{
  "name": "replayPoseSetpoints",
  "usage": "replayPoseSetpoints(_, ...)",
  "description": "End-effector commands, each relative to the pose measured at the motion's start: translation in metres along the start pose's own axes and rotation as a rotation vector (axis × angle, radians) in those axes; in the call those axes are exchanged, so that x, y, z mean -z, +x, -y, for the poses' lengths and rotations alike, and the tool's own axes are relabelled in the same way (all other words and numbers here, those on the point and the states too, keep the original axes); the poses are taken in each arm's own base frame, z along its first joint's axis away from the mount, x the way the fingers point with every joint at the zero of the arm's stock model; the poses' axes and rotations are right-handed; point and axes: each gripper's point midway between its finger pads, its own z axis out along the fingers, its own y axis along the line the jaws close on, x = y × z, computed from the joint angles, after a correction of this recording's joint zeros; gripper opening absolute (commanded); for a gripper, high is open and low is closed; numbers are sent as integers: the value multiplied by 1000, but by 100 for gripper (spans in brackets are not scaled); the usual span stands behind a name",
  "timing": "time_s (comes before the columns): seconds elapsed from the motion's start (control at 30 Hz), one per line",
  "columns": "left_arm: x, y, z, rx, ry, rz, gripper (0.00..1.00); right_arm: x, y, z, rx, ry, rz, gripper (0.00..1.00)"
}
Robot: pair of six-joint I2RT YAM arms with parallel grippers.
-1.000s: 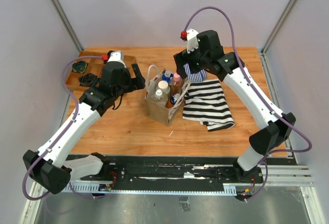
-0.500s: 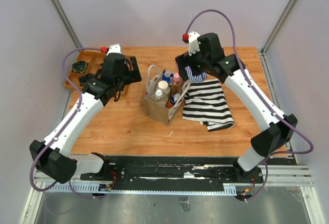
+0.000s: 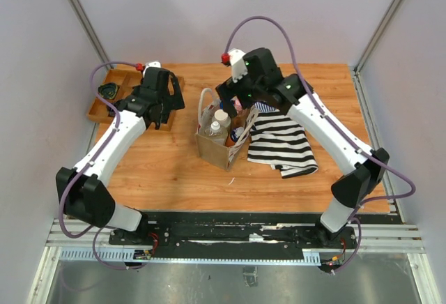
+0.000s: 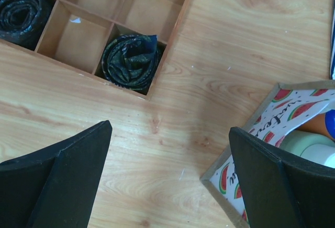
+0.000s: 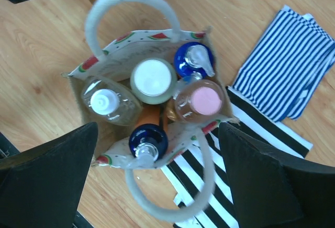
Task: Take the personal care products out of the canvas bag
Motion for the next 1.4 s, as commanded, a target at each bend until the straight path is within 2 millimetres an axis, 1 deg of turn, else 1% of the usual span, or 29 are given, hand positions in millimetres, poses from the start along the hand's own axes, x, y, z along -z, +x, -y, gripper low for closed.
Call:
replayPoseSetpoints(0.0,5,3,0,-4,23,-4,100,-9,13,1,77,68,-88,98)
replayPoseSetpoints(0.1,18,2,15,12,138,12,100,-5,30,36,37,213,-132,98)
replayPoseSetpoints(0.17,32,-4,22,24,217,61,100,0,42,60,-60,248,-143,98)
replayPoseSetpoints(0.23,45,-10,23,35,263,115,100,5,50,80,-187,236,-120,98)
replayPoseSetpoints(0.27,50,-13,21,39,268,133,100,8,51,90,-237,230,-90,98)
replayPoseSetpoints(0.3,54,-14,19,42,269,143,100,7,56,100,-276,233,-70,99)
replayPoseSetpoints(0.33,56,-15,18,42,266,146,100,7,58,113,-307,249,-43,99)
replayPoseSetpoints(0.4,56,-14,17,39,254,133,100,0,62,134,-353,259,-28,99)
replayPoseSetpoints(0.47,53,-11,17,36,246,111,100,-14,67,150,-369,267,-62,99)
replayPoseSetpoints(0.5,52,-9,18,38,246,100,100,-22,65,155,-363,264,-70,98)
replayPoseSetpoints(0.57,49,-4,20,42,253,82,100,-44,62,162,-357,248,-95,98)
replayPoseSetpoints(0.63,47,1,20,49,256,68,100,-65,61,174,-359,262,-129,98)
replayPoseSetpoints(0.7,48,3,21,49,259,62,100,-93,64,186,-367,265,-171,99)
replayPoseSetpoints(0.73,48,3,19,49,256,62,100,-104,67,189,-373,260,-197,98)
replayPoseSetpoints(0.83,51,2,16,45,246,70,100,-135,64,202,-380,262,-200,99)
replayPoseSetpoints(0.87,52,1,15,43,242,71,100,-146,66,205,-380,262,-201,99)
replayPoseSetpoints(0.97,54,0,13,38,238,74,100,-167,73,209,-376,251,-198,98)
replayPoseSetpoints(1.03,54,0,13,34,237,74,100,-179,84,210,-371,242,-214,99)
replayPoseSetpoints(1.1,53,0,14,34,241,71,100,-189,93,206,-371,215,-231,98)
replayPoseSetpoints(1.27,50,3,19,37,259,55,100,-215,117,188,-370,133,-284,99)
replayPoseSetpoints(1.37,49,6,21,32,266,46,100,-228,133,178,-352,124,-326,98)
